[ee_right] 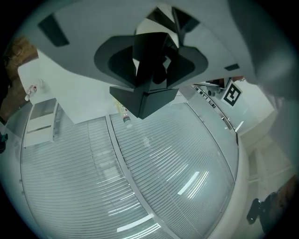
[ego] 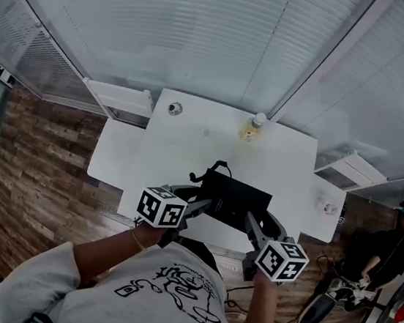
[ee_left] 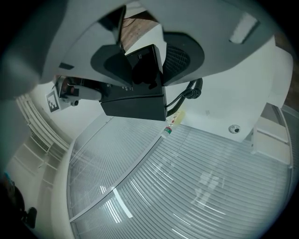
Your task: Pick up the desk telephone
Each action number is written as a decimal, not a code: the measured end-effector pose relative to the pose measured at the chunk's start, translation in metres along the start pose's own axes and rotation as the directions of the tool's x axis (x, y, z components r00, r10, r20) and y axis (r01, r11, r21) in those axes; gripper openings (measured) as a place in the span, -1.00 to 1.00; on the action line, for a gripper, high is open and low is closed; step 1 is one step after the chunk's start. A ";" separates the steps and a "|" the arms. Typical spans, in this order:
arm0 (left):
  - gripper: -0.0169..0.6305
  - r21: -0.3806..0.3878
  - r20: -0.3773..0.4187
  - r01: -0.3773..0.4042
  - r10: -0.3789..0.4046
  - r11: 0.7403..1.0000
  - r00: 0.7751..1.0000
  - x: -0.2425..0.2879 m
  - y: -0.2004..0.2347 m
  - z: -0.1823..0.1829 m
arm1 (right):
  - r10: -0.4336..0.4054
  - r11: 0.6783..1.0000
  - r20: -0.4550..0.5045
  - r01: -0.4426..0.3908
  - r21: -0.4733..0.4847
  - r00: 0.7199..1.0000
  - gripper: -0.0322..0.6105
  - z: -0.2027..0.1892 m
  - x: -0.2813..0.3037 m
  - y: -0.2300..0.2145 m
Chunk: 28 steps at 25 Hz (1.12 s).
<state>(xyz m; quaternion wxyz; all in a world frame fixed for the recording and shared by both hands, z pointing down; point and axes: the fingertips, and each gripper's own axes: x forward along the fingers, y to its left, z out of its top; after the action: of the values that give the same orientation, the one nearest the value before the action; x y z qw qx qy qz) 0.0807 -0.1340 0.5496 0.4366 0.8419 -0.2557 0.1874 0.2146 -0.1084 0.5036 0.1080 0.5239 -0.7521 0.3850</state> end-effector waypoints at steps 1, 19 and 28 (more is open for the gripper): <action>-0.33 0.004 0.003 0.002 -0.002 1.000 1.000 -0.004 -0.004 0.002 | 0.001 1.000 0.009 -0.001 -0.002 1.000 -0.29 0.003 -0.004 0.003; -0.33 0.085 0.024 0.015 -0.017 0.996 1.000 -0.036 -0.037 0.024 | 0.026 1.000 0.098 -0.024 -0.020 0.995 -0.32 0.025 -0.041 0.032; -0.33 0.069 0.017 0.018 -0.019 0.997 1.000 -0.040 -0.031 0.018 | 0.026 1.000 0.096 -0.024 -0.019 0.995 -0.33 0.019 -0.039 0.039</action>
<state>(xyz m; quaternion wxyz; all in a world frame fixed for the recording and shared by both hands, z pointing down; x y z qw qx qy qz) 0.0690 -0.1234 0.4984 0.4069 0.8604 -0.2450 0.1846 0.2017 -0.0880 0.4511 0.0714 0.5313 -0.7664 0.3538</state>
